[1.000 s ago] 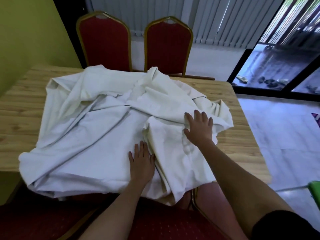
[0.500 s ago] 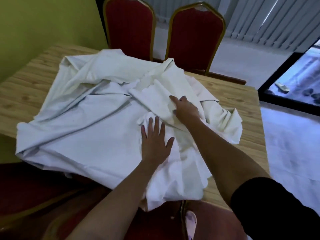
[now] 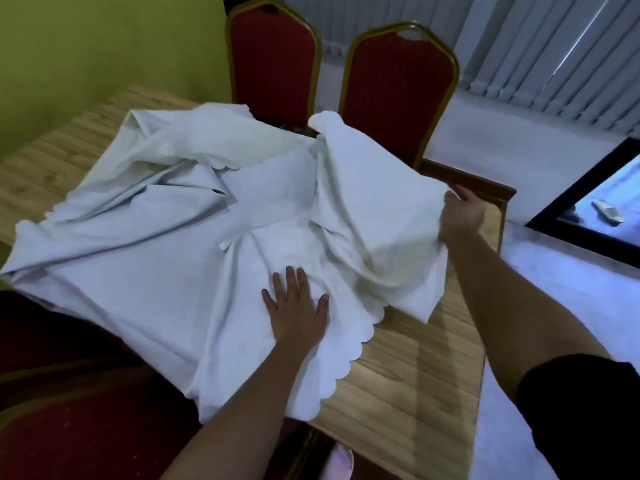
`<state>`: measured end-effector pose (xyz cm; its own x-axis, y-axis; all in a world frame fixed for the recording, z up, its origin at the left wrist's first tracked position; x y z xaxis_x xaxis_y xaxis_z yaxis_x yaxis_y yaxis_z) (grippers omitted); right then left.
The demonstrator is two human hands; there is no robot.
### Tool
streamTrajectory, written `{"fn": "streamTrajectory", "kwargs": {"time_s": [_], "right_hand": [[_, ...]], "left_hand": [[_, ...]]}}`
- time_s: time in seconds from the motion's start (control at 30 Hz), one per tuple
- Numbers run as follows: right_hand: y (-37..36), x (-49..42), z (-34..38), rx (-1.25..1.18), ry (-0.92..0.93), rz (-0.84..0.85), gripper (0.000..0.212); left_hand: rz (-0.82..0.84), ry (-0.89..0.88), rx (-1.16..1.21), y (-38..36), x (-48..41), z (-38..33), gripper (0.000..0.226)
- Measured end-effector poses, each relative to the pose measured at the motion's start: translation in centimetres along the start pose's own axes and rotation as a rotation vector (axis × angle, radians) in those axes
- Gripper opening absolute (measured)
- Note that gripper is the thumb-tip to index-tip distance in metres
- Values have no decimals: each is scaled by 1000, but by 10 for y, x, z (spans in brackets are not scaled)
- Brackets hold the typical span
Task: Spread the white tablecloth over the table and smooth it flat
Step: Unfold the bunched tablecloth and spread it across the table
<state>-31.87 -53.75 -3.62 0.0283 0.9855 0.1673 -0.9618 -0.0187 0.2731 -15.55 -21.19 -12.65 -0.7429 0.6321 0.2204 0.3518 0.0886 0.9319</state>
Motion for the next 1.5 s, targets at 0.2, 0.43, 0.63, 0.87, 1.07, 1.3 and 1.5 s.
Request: {"fn": "streamTrajectory", "kwargs": {"time_s": [0.2, 0.43, 0.63, 0.87, 1.07, 1.3, 1.5], "right_hand": [[107, -79, 23, -47, 117, -177, 35], [122, -92, -19, 436, -206, -153, 64], [21, 65, -5, 459, 486, -29, 33], [-24, 168, -102, 619, 79, 88, 61], [-48, 167, -121, 264, -246, 302, 73], [-50, 154, -102, 418, -138, 493, 52], [-33, 173, -100, -26, -272, 582, 27]], "left_hand": [[-29, 15, -41, -4, -3, 2, 81], [-8, 41, -72, -7, -2, 3, 84], [-19, 20, -78, -3, -2, -3, 81], [53, -50, -132, 4, -2, 4, 70], [120, -99, -117, 1, 4, 9, 70], [223, -121, -84, 5, 12, 3, 70], [149, -233, -183, 22, 21, -5, 62]]}}
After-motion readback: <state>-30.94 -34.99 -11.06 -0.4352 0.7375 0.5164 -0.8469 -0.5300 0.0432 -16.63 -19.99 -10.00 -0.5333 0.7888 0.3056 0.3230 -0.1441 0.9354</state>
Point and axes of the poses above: each hand's wrist, its own x-axis away from the middle knuckle, its own y-axis out of the back of the hand, z = x × y, the point moved 10 cm from there along -x, towards the middle knuckle, and after that the axes turned 2 degrees about z, right-handed, at the moved point
